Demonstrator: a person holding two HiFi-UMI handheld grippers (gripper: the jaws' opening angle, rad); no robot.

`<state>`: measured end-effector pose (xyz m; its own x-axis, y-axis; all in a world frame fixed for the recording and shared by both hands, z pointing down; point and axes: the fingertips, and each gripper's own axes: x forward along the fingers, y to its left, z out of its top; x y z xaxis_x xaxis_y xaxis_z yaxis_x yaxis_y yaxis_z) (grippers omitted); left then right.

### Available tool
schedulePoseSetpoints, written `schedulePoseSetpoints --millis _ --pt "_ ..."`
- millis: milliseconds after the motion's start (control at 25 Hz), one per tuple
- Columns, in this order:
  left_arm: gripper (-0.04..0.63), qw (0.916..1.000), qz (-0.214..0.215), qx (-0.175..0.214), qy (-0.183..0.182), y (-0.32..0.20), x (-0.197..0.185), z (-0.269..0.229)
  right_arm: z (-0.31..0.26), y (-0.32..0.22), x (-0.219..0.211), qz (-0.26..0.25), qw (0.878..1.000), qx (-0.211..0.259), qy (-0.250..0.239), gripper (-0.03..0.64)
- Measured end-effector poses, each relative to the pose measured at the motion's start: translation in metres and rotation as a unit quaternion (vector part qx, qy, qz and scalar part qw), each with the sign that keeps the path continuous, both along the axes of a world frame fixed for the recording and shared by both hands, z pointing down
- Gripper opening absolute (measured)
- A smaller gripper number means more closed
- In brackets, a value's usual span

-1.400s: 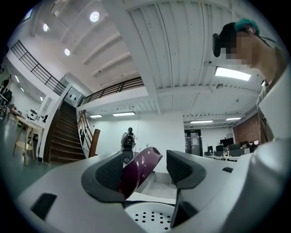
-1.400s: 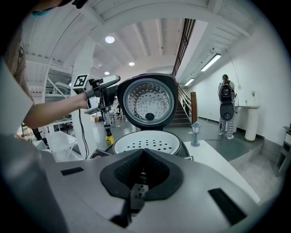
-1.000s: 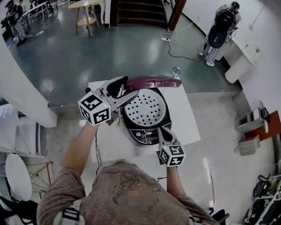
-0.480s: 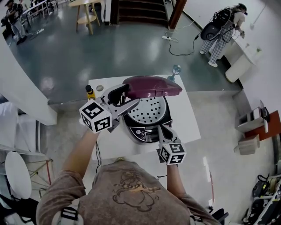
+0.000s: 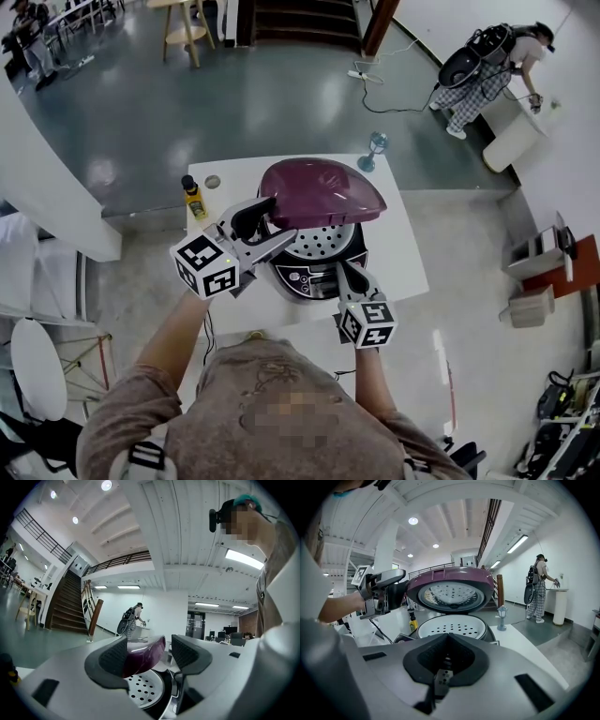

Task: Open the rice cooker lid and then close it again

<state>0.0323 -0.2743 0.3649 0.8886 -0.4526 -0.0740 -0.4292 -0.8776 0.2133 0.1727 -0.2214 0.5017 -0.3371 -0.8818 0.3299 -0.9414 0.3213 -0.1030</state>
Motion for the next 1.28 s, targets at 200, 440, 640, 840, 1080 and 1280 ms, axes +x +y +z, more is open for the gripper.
schedulePoseSetpoints --millis 200,440,640,840,1080,1280 --pt "0.298 1.0 -0.001 -0.006 -0.004 0.006 0.003 0.009 0.0 0.0 0.002 0.002 1.0 0.0 0.003 0.005" --pt "0.298 0.9997 0.002 -0.022 -0.006 0.013 0.003 0.024 0.0 0.0 0.001 0.005 1.0 0.002 0.006 0.005" --pt "0.298 0.9995 0.003 -0.032 -0.008 0.015 0.006 0.032 0.0 0.0 0.004 0.006 1.0 -0.003 0.001 0.005" --pt "0.298 0.9993 0.004 -0.037 -0.009 0.018 0.006 0.036 -0.014 0.005 0.002 0.007 1.0 0.01 0.004 0.005" --pt "0.298 0.999 0.004 -0.045 -0.009 0.02 0.006 0.042 -0.058 0.001 0.002 0.002 0.999 0.052 -0.006 0.005" --pt "0.298 0.9987 0.006 -0.049 -0.012 0.021 0.008 0.046 -0.086 -0.016 0.003 -0.011 0.997 0.07 -0.008 0.005"
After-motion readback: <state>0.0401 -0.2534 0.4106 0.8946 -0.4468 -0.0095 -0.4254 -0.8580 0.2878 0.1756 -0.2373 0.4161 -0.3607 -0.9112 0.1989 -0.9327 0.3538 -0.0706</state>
